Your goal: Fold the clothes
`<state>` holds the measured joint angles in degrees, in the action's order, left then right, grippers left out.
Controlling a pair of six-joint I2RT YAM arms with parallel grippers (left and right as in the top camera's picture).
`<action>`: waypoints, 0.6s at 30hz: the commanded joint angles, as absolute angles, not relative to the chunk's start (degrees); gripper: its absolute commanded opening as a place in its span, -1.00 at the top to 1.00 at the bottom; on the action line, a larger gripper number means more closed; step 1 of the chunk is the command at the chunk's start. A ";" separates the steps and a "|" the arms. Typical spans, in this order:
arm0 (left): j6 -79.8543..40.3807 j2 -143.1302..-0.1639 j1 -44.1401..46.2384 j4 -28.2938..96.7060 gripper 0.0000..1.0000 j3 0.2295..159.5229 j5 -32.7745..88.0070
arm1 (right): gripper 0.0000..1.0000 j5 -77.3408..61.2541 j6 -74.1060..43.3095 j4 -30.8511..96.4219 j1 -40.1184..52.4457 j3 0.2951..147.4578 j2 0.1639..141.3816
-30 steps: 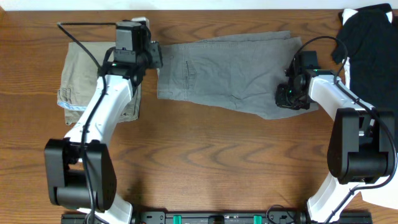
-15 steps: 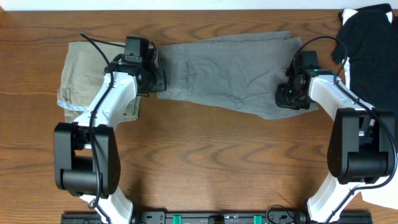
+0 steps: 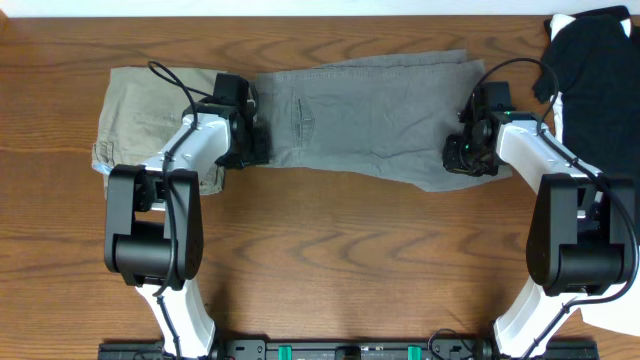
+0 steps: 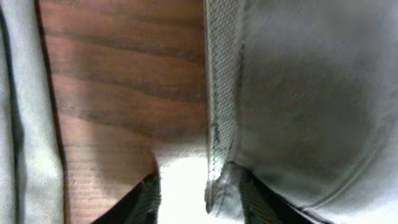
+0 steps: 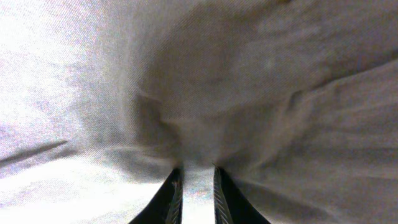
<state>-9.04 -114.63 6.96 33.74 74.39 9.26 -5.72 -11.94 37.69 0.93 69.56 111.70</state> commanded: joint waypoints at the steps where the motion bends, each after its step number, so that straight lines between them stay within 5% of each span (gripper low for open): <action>1: -9.15 -113.14 6.76 36.86 0.20 73.82 7.64 | 0.66 -3.25 -12.36 38.13 0.82 68.14 112.62; 7: -12.51 -104.73 6.94 38.79 0.22 74.72 7.94 | 0.64 -3.25 -12.36 38.11 0.82 68.14 112.62; 11: -13.21 -99.31 7.57 36.80 0.52 74.72 10.96 | 0.64 -3.27 -12.36 38.11 0.82 68.14 112.62; 18: -13.19 -99.22 11.35 29.15 0.70 74.13 24.03 | 0.63 -3.25 -12.36 38.06 0.82 68.14 112.62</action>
<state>-12.71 -97.49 9.54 30.76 74.52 16.91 -5.74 -11.94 37.69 0.93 69.56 111.70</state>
